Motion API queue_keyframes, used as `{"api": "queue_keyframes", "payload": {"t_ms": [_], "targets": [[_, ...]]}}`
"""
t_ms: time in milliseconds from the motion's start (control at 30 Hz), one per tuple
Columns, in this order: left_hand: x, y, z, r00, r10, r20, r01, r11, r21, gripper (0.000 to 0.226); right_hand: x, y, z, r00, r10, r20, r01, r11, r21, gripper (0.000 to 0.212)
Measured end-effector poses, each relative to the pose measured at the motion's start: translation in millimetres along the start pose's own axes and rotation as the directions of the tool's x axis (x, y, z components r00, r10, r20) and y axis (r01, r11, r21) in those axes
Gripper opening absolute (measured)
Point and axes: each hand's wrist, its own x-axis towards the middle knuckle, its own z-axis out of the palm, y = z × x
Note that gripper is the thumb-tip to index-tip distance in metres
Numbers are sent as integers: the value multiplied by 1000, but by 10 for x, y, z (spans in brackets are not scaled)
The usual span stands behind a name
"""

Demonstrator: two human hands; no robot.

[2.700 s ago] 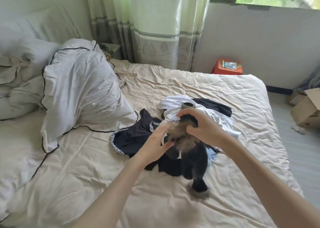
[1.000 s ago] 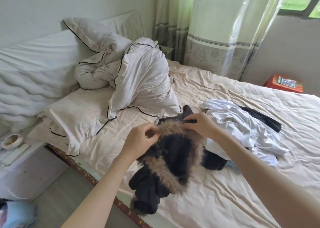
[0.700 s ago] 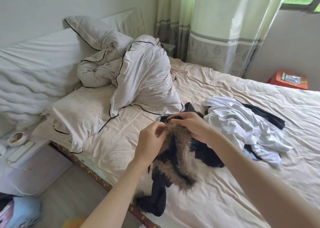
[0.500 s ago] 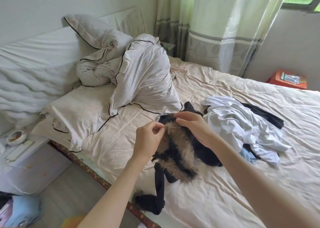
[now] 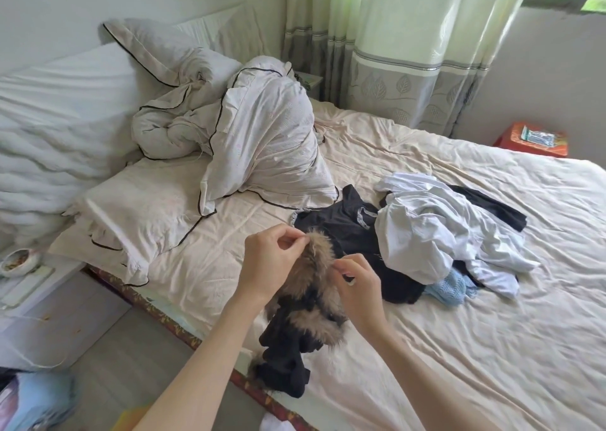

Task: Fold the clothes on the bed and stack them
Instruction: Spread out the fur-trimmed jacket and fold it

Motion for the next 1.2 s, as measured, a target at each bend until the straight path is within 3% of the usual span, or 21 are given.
{"api": "queue_keyframes", "payload": {"t_ms": [167,267,400,467,600,733,867,1000,1200], "targets": [[-69,-184,-209,996,-47,72,40,995,96,9,189,-158,-198,996,71,46,-76,989,129,15],[-103,-236,-257,981,-86,174,54,982,178,7,299,-323,-263,992,-24,126,17,998,59,16],[-77,-102,-210,983,0,185,-5,1000,27,27,299,-495,-193,942,-156,296,183,981,-64,8],[-78,-49,-165,974,-9,224,6,1000,16,19,297,-526,-179,943,-179,279,200,979,-47,7],[-119,-38,-95,983,-46,176,50,999,-20,4,285,-538,-212,960,-127,248,128,992,11,7],[-148,-62,-46,984,10,177,-14,1000,23,2,262,-527,-222,968,-75,238,65,997,53,12],[-125,-92,-90,995,29,95,-34,998,46,5,156,-409,-231,983,52,175,-83,981,177,25],[-145,-99,-197,997,59,49,-62,996,68,8,-169,-156,-161,968,77,241,-72,997,-27,43],[-214,-173,-292,999,53,9,-53,995,81,6,-99,-158,60,981,43,188,-23,994,-106,10]]}}
